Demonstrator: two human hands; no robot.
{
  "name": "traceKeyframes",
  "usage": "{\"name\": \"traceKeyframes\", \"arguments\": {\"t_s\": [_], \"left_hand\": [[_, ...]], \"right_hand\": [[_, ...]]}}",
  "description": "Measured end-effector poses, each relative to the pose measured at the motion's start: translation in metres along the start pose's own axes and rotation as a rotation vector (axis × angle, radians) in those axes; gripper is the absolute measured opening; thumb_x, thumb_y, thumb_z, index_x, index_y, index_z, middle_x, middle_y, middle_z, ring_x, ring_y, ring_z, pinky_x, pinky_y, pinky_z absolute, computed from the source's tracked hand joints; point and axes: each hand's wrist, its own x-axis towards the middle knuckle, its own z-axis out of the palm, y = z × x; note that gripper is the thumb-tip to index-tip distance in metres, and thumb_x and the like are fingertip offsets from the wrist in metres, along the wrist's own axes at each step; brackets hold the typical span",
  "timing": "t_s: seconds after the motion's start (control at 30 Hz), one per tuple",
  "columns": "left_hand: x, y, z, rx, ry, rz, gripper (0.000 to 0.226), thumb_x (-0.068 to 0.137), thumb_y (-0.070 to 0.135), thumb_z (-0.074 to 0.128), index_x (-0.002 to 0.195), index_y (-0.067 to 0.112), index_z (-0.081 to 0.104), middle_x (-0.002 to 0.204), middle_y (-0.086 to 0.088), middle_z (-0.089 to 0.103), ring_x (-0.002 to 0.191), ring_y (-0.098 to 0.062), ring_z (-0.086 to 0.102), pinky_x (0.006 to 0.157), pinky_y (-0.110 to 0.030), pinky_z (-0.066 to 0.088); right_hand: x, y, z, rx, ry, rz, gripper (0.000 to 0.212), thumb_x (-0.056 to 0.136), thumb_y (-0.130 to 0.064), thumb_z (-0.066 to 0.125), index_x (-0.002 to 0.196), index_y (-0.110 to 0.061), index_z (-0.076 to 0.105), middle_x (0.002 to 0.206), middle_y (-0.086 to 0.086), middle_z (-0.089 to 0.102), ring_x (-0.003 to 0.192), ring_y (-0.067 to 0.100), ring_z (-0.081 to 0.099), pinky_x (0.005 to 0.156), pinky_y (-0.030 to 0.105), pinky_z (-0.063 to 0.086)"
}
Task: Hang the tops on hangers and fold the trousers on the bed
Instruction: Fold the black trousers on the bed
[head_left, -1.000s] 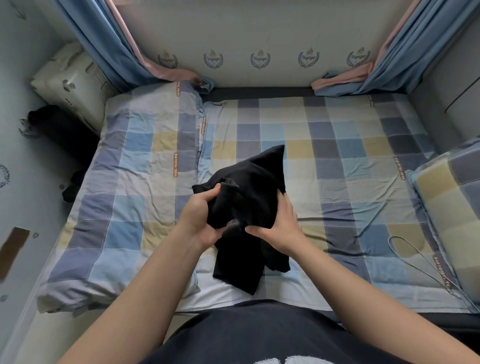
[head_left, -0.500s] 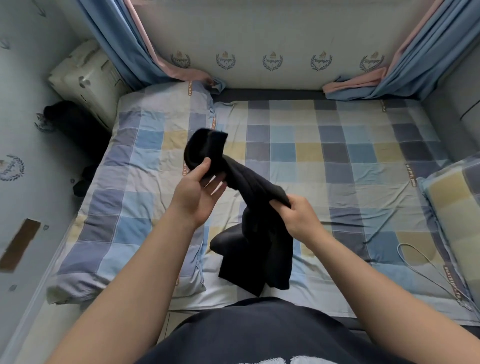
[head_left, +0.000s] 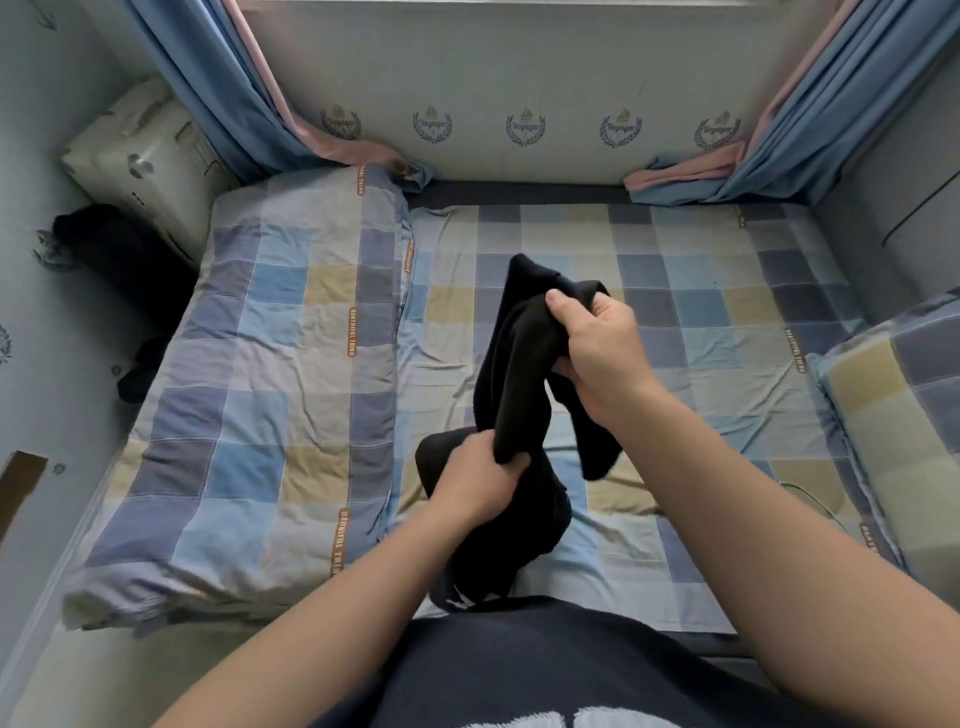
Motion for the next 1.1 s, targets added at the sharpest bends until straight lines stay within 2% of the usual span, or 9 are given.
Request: {"name": "traceKeyframes", "arguments": {"t_s": [0.17, 0.3, 0.43, 0.57, 0.63, 0.77, 0.87, 0.97, 1.1], "left_hand": [[0.006, -0.008, -0.013, -0.294, 0.158, -0.085, 0.014, 0.096, 0.016, 0.063, 0.083, 0.014, 0.066, 0.077, -0.002, 0.064, 0.078, -0.022, 0.06, 0.07, -0.034, 0.044], [0.005, 0.004, -0.021, -0.65, 0.215, -0.225, 0.017, 0.098, 0.022, 0.065, 0.097, 0.006, 0.071, 0.096, -0.014, 0.074, 0.091, -0.031, 0.07, 0.084, -0.041, 0.055], [0.001, 0.023, -0.021, -0.883, 0.14, -0.289, 0.022, 0.1, 0.019, 0.061, 0.112, 0.002, 0.068, 0.106, -0.022, 0.073, 0.096, -0.037, 0.07, 0.088, -0.048, 0.057], [-0.005, 0.045, -0.021, -0.99, 0.109, -0.277, 0.011, 0.102, 0.01, 0.056, 0.107, 0.005, 0.064, 0.103, -0.018, 0.07, 0.093, -0.031, 0.068, 0.082, -0.038, 0.057], [-0.004, 0.051, -0.025, -1.048, 0.093, -0.282, 0.015, 0.102, 0.01, 0.055, 0.114, 0.003, 0.062, 0.11, -0.019, 0.07, 0.1, -0.031, 0.068, 0.082, -0.038, 0.057], [0.004, 0.051, -0.035, -1.129, 0.028, -0.24, 0.032, 0.103, 0.015, 0.053, 0.131, -0.001, 0.057, 0.123, -0.022, 0.068, 0.114, -0.034, 0.067, 0.091, -0.042, 0.058], [0.006, 0.05, -0.045, -1.079, -0.031, -0.053, 0.027, 0.103, 0.02, 0.055, 0.125, 0.004, 0.061, 0.117, -0.013, 0.072, 0.109, -0.026, 0.07, 0.093, -0.038, 0.057], [0.004, 0.039, -0.051, -0.721, 0.002, 0.119, 0.029, 0.097, 0.02, 0.066, 0.123, 0.008, 0.061, 0.095, 0.0, 0.073, 0.087, -0.009, 0.072, 0.074, -0.022, 0.056], [-0.003, 0.014, -0.035, -0.386, -0.038, 0.103, 0.06, 0.073, 0.045, 0.085, 0.123, 0.024, 0.059, 0.116, 0.004, 0.07, 0.108, -0.011, 0.069, 0.088, -0.026, 0.055]], "right_hand": [[-0.005, 0.016, -0.023, 0.004, -0.136, 0.107, 0.013, 0.102, -0.013, 0.055, 0.111, -0.018, 0.063, 0.113, 0.007, 0.072, 0.106, 0.026, 0.07, 0.087, 0.043, 0.058], [-0.022, 0.051, -0.043, -0.191, -0.15, 0.176, 0.022, 0.097, -0.02, 0.065, 0.117, -0.026, 0.059, 0.125, 0.007, 0.066, 0.108, 0.018, 0.065, 0.096, 0.04, 0.052], [-0.047, 0.092, -0.055, -0.401, -0.245, 0.199, 0.049, 0.087, -0.027, 0.077, 0.128, -0.023, 0.05, 0.127, -0.001, 0.059, 0.109, 0.005, 0.06, 0.092, 0.023, 0.047], [-0.062, 0.132, -0.053, -0.64, -0.228, 0.191, 0.084, 0.055, -0.064, 0.086, 0.125, -0.039, 0.048, 0.124, -0.009, 0.06, 0.12, 0.013, 0.058, 0.102, 0.043, 0.048], [-0.058, 0.139, -0.057, -0.677, -0.184, 0.157, 0.079, 0.052, -0.066, 0.081, 0.121, -0.041, 0.052, 0.121, -0.01, 0.063, 0.117, 0.015, 0.059, 0.099, 0.046, 0.049], [-0.046, 0.12, -0.056, -0.689, -0.186, 0.047, 0.041, 0.073, -0.053, 0.063, 0.105, -0.028, 0.07, 0.097, -0.008, 0.074, 0.097, 0.015, 0.068, 0.09, 0.047, 0.052], [-0.034, 0.102, -0.053, -0.599, -0.146, -0.025, 0.032, 0.083, -0.046, 0.06, 0.094, -0.018, 0.071, 0.089, 0.002, 0.075, 0.086, 0.017, 0.068, 0.086, 0.053, 0.053], [-0.025, 0.074, -0.049, -0.445, -0.126, -0.093, 0.035, 0.093, -0.037, 0.063, 0.095, -0.004, 0.071, 0.092, 0.014, 0.075, 0.081, 0.015, 0.063, 0.083, 0.051, 0.053], [-0.011, 0.049, -0.045, -0.263, -0.067, -0.109, 0.043, 0.093, -0.036, 0.066, 0.096, 0.007, 0.067, 0.102, 0.034, 0.066, 0.082, 0.026, 0.063, 0.082, 0.058, 0.054]]}}
